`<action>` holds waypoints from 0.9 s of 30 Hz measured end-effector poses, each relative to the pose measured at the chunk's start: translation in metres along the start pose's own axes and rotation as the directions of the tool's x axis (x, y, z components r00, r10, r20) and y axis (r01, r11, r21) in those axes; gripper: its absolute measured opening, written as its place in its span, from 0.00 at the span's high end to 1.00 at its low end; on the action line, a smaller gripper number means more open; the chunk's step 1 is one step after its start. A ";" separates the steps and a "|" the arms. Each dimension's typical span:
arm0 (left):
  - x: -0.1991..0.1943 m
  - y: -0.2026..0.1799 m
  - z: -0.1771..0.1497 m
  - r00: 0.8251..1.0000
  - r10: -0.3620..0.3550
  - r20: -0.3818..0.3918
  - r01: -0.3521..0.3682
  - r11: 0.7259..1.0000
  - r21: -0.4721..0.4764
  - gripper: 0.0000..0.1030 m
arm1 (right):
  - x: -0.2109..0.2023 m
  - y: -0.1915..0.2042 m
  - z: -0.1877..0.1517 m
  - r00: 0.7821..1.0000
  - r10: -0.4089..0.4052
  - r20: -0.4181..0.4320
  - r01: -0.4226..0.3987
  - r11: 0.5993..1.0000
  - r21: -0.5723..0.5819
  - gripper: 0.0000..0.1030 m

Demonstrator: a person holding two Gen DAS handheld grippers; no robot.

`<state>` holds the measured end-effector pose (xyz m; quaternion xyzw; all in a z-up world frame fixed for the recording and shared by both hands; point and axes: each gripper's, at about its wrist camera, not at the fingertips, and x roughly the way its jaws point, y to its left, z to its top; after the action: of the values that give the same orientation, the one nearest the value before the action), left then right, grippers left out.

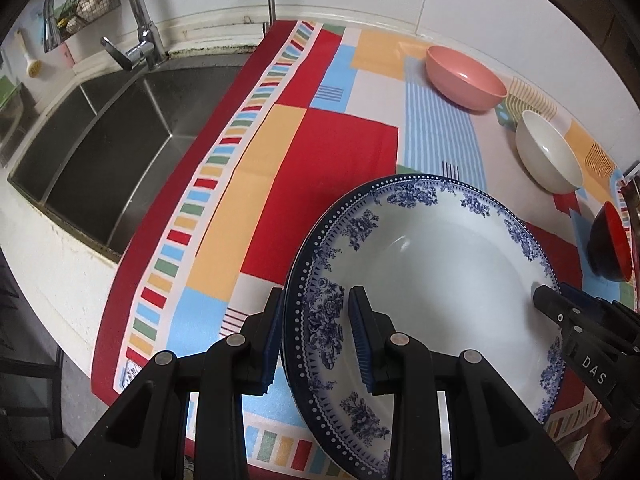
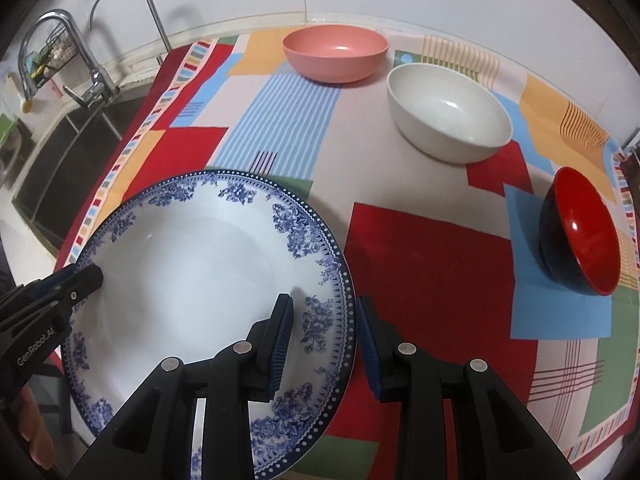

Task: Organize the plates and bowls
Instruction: 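Lower the smaller plate onto the larger plate and open both grippers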

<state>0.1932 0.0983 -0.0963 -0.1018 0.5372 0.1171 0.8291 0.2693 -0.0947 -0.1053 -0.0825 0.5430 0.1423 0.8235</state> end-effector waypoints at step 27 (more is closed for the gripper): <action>-0.010 -0.019 0.011 0.998 0.000 0.064 -0.005 0.998 0.067 0.35 | -0.006 -0.011 0.002 0.998 0.021 0.063 -0.024 0.999 0.042 0.54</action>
<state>0.2042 0.0824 -0.0817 -0.0695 0.5141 0.1033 0.8487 0.2724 -0.1055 -0.0993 -0.0543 0.5207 0.1423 0.8400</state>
